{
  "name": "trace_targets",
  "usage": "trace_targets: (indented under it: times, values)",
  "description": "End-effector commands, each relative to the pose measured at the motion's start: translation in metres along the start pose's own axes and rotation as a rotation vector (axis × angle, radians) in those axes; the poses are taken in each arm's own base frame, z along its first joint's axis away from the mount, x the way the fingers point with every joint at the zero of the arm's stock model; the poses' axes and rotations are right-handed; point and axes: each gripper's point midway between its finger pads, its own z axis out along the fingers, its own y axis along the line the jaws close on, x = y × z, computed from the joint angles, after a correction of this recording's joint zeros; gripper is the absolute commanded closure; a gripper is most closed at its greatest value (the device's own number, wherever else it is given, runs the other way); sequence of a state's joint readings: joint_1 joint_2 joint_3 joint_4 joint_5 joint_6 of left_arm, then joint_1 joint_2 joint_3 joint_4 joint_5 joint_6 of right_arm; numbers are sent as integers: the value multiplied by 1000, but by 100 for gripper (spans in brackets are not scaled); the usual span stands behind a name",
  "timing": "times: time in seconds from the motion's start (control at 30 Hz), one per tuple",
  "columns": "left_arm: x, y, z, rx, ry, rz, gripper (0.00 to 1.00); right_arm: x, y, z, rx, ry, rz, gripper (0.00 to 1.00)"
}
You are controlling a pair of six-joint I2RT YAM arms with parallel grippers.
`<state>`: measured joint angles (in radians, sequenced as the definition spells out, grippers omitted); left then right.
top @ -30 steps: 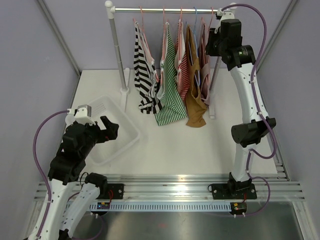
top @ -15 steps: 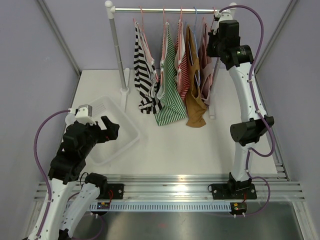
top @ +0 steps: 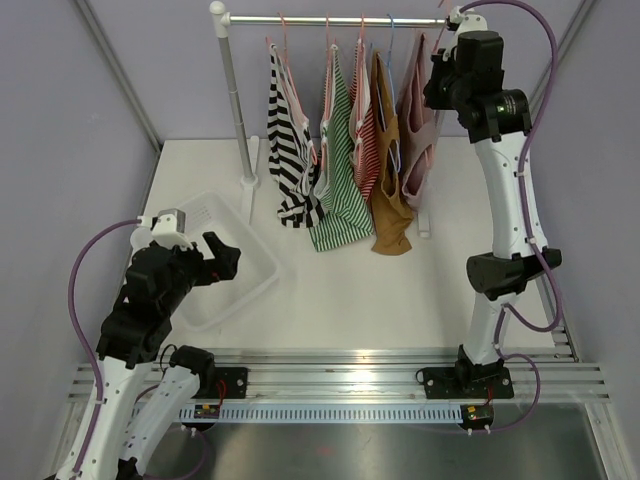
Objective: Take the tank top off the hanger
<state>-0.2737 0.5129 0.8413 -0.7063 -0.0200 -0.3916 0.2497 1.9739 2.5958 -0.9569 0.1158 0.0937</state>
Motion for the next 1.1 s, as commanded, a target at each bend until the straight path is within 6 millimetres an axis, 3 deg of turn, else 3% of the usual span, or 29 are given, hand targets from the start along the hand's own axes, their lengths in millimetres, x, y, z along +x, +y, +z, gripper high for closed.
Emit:
trace_targets:
  times: [0.0,0.07,0.13,0.17,0.33,0.5,0.53,0.6,0.63,0.67,0.7,0.73,0.77,0.8,0.83,0.9,0.93,1.0,1.03,1.07]
  values:
    - [-16,-19,0,87,-36,12,1,-39,-2,-60,3,-119,33,100]
    - [-28,-27,-5,112,-57,7,1,-41,-6,-79,15,-124,44,100]
    - [-38,-34,-8,128,-67,-4,1,-29,-10,-88,28,-83,44,100]
    - [-52,-41,-14,149,-96,-4,1,-31,-12,-101,30,-91,47,100]
    - [-85,-73,-23,242,-127,-10,1,-6,-13,-137,5,-10,38,100]
    - [-124,-108,-35,335,-179,-13,1,-6,-13,-198,-38,-40,63,100]
    - [-124,-118,-30,353,-160,-3,1,-10,-11,-218,-63,-59,64,100]
    - [-133,-132,-31,375,-166,9,1,-12,-11,-236,-80,-71,66,100]
    - [-140,-151,-39,431,-176,29,1,-12,-9,-246,-99,-76,65,100]
    - [-146,-155,-38,417,-191,37,1,-9,-10,-255,-102,-69,62,100]
    - [-136,-177,-32,460,-149,67,1,-7,-10,-259,-103,-69,68,100]
    - [-149,-190,-40,486,-188,93,1,-7,-12,-274,-109,-92,70,100]
    - [-154,-196,-37,462,-203,109,1,2,-14,-273,-101,-68,69,100]
    - [-142,-221,-31,498,-164,152,1,7,-14,-276,-100,-57,71,100]
    - [-156,-235,-38,523,-204,169,1,11,-14,-287,-115,-61,73,100]
    - [-149,-266,-29,559,-186,213,1,31,-9,-288,-149,-3,63,100]
    - [-163,-280,-36,592,-220,200,1,37,-5,-298,-187,1,60,100]
    - [-167,-301,-34,629,-232,212,1,55,-3,-298,-209,46,48,100]
    - [-161,-317,-21,641,-219,229,1,59,-2,-310,-228,34,45,100]
    - [-171,-326,-24,660,-242,220,1,69,-2,-308,-233,58,42,100]
